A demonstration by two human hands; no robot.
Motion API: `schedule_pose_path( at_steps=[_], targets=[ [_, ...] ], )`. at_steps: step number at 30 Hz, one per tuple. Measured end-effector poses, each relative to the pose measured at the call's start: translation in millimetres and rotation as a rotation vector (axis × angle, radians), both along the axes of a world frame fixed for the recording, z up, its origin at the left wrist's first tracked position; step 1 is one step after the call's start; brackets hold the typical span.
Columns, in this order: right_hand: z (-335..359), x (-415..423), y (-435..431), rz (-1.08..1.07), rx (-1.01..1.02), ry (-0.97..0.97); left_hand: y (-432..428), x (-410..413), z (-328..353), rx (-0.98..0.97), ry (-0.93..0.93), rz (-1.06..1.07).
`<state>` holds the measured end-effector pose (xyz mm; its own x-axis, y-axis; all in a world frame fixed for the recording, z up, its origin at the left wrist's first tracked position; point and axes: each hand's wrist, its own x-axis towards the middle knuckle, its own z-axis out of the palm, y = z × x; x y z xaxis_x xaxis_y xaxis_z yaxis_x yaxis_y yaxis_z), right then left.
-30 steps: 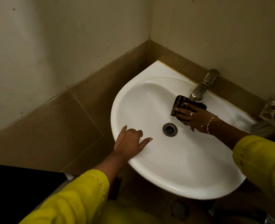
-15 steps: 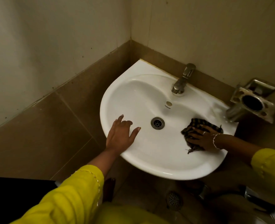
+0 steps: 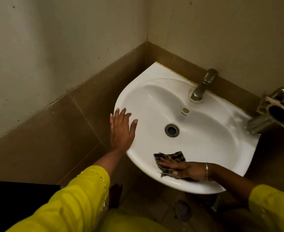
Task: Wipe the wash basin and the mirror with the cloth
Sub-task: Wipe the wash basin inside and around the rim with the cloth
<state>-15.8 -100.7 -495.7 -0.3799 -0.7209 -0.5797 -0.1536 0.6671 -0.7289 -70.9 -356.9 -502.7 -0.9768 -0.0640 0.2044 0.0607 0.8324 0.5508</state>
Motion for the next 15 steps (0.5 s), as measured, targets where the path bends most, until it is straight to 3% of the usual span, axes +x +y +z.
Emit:
schedule_pose_path(
  at_steps=[4,11,15],
  targets=[
    [-5.3,-13.3,-48.1,-0.086,-0.130,-0.014,-0.3,0.8,-3.0,-0.002,0.013,-0.035],
    [-27.7,-62.7,-127.3,-0.230,-0.338,0.289,-0.7,-0.7,-6.0,0.097,0.047,-0.007],
    [-37.0,-104.5,-152.0,-0.321,-0.224,0.446,-3.2,-2.8,-12.2,0.063,0.076,-0.025]
  ],
)
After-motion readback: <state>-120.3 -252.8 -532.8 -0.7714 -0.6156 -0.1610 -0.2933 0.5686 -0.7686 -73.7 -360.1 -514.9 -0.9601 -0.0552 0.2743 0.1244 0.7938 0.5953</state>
